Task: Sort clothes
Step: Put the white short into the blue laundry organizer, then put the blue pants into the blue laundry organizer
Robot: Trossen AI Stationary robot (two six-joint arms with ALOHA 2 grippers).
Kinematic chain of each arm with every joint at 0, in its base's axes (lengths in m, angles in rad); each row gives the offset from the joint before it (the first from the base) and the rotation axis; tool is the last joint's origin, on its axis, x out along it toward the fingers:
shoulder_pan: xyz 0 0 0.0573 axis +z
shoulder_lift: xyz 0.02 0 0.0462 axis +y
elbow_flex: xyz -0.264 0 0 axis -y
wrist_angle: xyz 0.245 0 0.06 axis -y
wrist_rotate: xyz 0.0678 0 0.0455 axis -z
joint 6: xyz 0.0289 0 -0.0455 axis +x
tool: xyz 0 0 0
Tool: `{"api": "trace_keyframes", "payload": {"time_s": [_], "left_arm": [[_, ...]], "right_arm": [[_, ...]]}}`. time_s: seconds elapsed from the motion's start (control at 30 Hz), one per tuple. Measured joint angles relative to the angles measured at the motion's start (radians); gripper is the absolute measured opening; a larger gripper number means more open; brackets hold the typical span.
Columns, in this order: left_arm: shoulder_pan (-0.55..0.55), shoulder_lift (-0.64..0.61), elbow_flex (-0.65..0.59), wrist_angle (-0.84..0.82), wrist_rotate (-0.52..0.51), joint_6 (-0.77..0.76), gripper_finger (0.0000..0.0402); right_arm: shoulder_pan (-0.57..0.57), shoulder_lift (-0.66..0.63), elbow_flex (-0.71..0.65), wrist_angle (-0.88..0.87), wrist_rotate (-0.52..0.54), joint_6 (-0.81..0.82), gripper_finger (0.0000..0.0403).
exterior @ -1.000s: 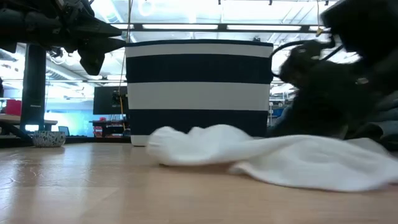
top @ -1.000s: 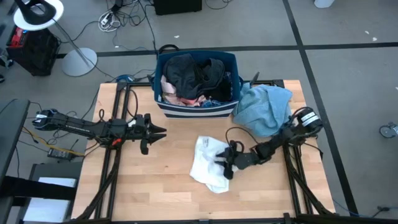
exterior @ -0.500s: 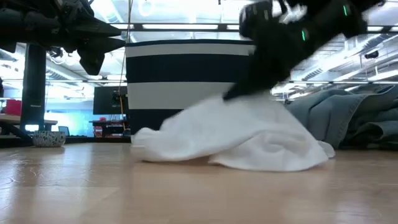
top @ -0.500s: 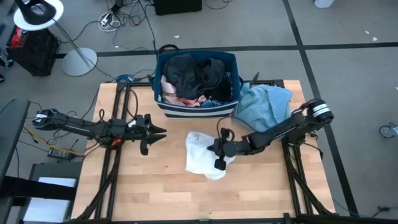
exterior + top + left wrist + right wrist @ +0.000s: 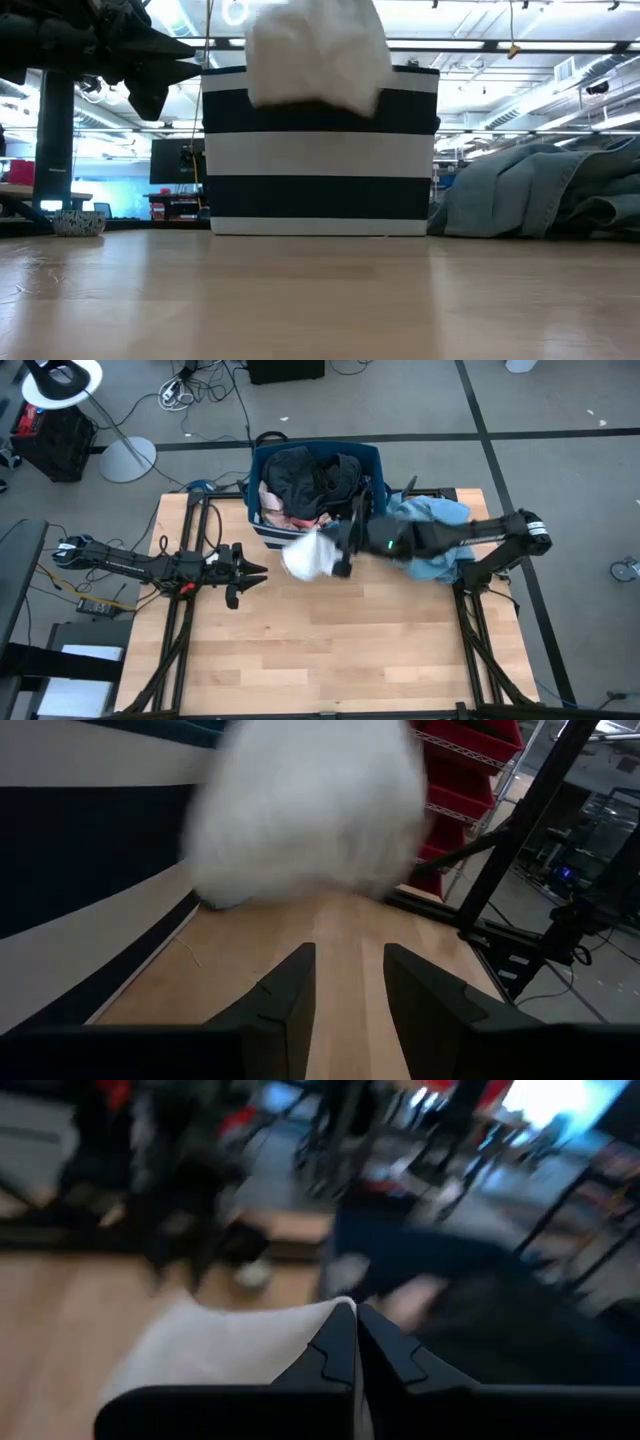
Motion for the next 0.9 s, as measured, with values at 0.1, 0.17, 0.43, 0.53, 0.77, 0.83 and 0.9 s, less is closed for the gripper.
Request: {"api": "trace_keyframes", "payload": {"time_s": [0.1, 0.17, 0.43, 0.53, 0.77, 0.83, 0.9], "left_arm": [[0.000, 0.000, 0.000, 0.000, -0.002, 0.001, 0.0127], [0.000, 0.000, 0.000, 0.000, -0.002, 0.006, 0.0127], [0.000, 0.000, 0.000, -0.001, -0.003, 0.096, 0.0127], [0.000, 0.000, 0.000, -0.002, -0.003, 0.132, 0.0127], [-0.033, 0.052, 0.001, 0.037, -0.012, 0.164, 0.0127], [-0.047, 0.075, 0.002, 0.067, -0.027, 0.179, 0.0127], [-0.059, 0.099, 0.011, 0.086, -0.030, 0.190, 0.0127]], "right_arm": [[-0.068, 0.000, 0.099, 0.005, -0.001, -0.078, 0.0001], [-0.114, 0.000, 0.157, 0.001, -0.002, -0.110, 0.0001], [-0.296, 0.001, 0.246, -0.005, -0.002, -0.101, 0.0006], [-0.349, 0.017, 0.247, -0.043, -0.003, -0.024, 0.0017], [-0.421, 0.109, 0.246, -0.169, -0.013, 0.179, 0.0046], [-0.431, 0.140, 0.246, -0.199, -0.013, 0.192, 0.0059], [-0.436, 0.165, 0.245, -0.234, -0.013, 0.200, 0.0075]]}}
